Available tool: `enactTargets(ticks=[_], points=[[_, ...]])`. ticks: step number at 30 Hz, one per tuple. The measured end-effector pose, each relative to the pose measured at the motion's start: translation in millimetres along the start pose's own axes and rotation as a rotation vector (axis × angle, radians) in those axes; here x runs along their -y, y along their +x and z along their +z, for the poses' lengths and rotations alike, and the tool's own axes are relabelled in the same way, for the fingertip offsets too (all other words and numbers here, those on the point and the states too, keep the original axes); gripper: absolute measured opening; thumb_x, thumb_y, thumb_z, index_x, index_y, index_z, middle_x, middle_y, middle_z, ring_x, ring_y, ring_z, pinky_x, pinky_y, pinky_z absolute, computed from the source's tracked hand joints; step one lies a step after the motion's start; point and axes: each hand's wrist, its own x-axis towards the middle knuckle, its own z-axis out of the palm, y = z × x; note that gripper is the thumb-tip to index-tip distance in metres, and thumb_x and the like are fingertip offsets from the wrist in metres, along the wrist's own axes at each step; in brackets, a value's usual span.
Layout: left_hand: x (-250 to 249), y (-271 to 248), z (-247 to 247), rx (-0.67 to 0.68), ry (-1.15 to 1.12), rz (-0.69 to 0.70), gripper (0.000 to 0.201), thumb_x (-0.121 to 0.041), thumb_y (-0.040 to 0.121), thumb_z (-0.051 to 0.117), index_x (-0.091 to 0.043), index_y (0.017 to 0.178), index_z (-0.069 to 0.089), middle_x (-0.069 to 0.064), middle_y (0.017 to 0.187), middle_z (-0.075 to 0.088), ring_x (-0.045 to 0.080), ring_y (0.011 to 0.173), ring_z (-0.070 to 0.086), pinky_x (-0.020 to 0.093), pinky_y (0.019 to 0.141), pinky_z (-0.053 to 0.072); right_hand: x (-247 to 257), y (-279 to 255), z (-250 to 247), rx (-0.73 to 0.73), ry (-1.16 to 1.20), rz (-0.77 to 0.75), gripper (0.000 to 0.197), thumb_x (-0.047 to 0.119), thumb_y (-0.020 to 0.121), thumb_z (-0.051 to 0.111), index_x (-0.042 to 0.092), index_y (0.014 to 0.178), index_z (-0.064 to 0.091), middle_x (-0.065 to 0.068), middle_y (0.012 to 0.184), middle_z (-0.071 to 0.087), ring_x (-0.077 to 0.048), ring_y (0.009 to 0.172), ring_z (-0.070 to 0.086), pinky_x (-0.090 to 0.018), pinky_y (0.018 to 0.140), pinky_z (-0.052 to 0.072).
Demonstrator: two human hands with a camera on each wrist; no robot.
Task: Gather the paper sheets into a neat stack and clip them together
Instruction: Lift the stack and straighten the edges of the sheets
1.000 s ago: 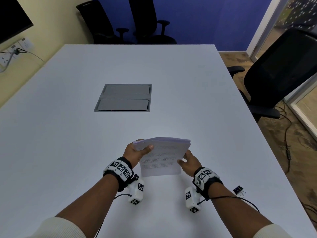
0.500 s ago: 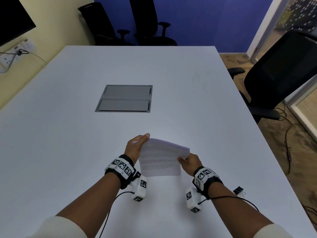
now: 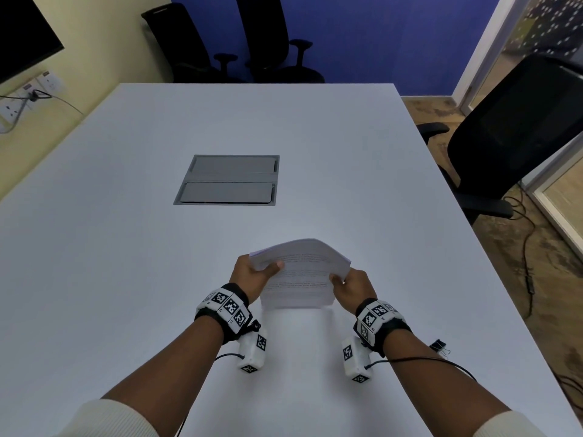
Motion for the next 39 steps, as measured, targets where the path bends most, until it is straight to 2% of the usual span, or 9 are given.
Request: enactTargets(ticks=[8, 13, 19, 22, 26, 31, 35, 37, 39], points=[[7, -2, 3, 0.043, -0.018, -0.002, 0.021, -0.014, 0.078, 0.077, -0.03, 0.091, 0.073, -0.009, 0.085, 0.076, 0.006, 0.08, 0.07, 0.024, 0.075, 0.056, 0, -6, -8, 0.095, -0.08, -0.029, 0.032, 0.026, 0.083, 0.057, 0.01, 0.11, 0.063, -0.01, 0.106, 0.069, -0.027, 0.094, 0.065, -0.037, 0.082, 0.055], [22, -2, 1, 0.052, 0.087, -0.056, 0.028, -0.017, 0.079, 0.076, -0.023, 0.105, 0.069, -0.001, 0.101, 0.073, 0.018, 0.095, 0.068, 0.033, 0.085, 0.053, -3, -6, -5, 0.128, -0.141, 0.013, 0.025, 0.018, 0.085, 0.05, 0.001, 0.098, 0.064, -0.017, 0.097, 0.07, -0.031, 0.087, 0.065, -0.041, 0.077, 0.055], [15, 1, 0, -0.015, 0.05, -0.055, 0.017, -0.02, 0.083, 0.072, -0.021, 0.1, 0.068, -0.002, 0.094, 0.072, 0.019, 0.092, 0.069, 0.028, 0.076, 0.055, 1, -2, -10, 0.064, -0.114, -0.012, 0.021, 0.019, 0.086, 0.051, 0.006, 0.095, 0.066, -0.013, 0.093, 0.07, -0.029, 0.082, 0.064, -0.033, 0.071, 0.053], [19, 0, -2, 0.022, 0.042, -0.07, 0.029, -0.019, 0.078, 0.077, -0.025, 0.105, 0.068, -0.003, 0.1, 0.073, 0.015, 0.094, 0.069, 0.028, 0.08, 0.055, -3, -1, -9, 0.148, -0.169, -0.011, 0.025, 0.023, 0.084, 0.055, 0.01, 0.103, 0.066, -0.011, 0.098, 0.07, -0.022, 0.078, 0.059, -0.028, 0.069, 0.048], [25, -1, -5, 0.028, 0.09, -0.103, 0.037, -0.02, 0.077, 0.078, -0.019, 0.112, 0.067, -0.002, 0.102, 0.072, 0.016, 0.097, 0.067, 0.024, 0.08, 0.052, -9, -3, -6, 0.192, -0.177, -0.005, 0.03, 0.025, 0.084, 0.055, 0.01, 0.108, 0.066, -0.011, 0.105, 0.07, -0.026, 0.091, 0.065, -0.035, 0.077, 0.055], [24, -1, -5, -0.001, 0.103, -0.106, 0.037, -0.024, 0.079, 0.076, -0.018, 0.114, 0.066, -0.002, 0.101, 0.071, 0.016, 0.095, 0.067, 0.027, 0.08, 0.052, -7, -4, -7, 0.145, -0.131, -0.014, 0.028, 0.025, 0.086, 0.053, 0.006, 0.1, 0.067, -0.011, 0.096, 0.071, -0.027, 0.087, 0.066, -0.037, 0.075, 0.055], [26, 1, -5, -0.036, 0.117, -0.122, 0.026, -0.025, 0.08, 0.075, -0.019, 0.105, 0.067, 0.0, 0.099, 0.071, 0.021, 0.099, 0.067, 0.033, 0.084, 0.055, -4, -5, -11, 0.098, -0.108, -0.026, 0.023, 0.022, 0.088, 0.052, 0.018, 0.068, 0.063, 0.001, 0.065, 0.059, -0.024, 0.069, 0.058, -0.026, 0.055, 0.043], [25, 2, -6, -0.078, 0.113, -0.124, 0.028, -0.024, 0.08, 0.075, -0.019, 0.105, 0.064, -0.002, 0.103, 0.069, 0.021, 0.106, 0.065, 0.036, 0.091, 0.054, -4, -3, -15, 0.04, -0.04, -0.023, 0.025, 0.02, 0.088, 0.052, 0.023, 0.069, 0.067, 0.007, 0.06, 0.056, -0.019, 0.063, 0.056, -0.022, 0.051, 0.038], [27, 4, -7, -0.123, 0.105, -0.155, 0.049, -0.025, 0.077, 0.078, -0.019, 0.12, 0.056, 0.001, 0.12, 0.062, 0.02, 0.118, 0.058, 0.039, 0.1, 0.048, -6, -1, -19, -0.019, 0.044, -0.017, 0.022, 0.017, 0.088, 0.053, 0.021, 0.08, 0.073, 0.004, 0.066, 0.064, -0.016, 0.063, 0.059, -0.023, 0.056, 0.044]])
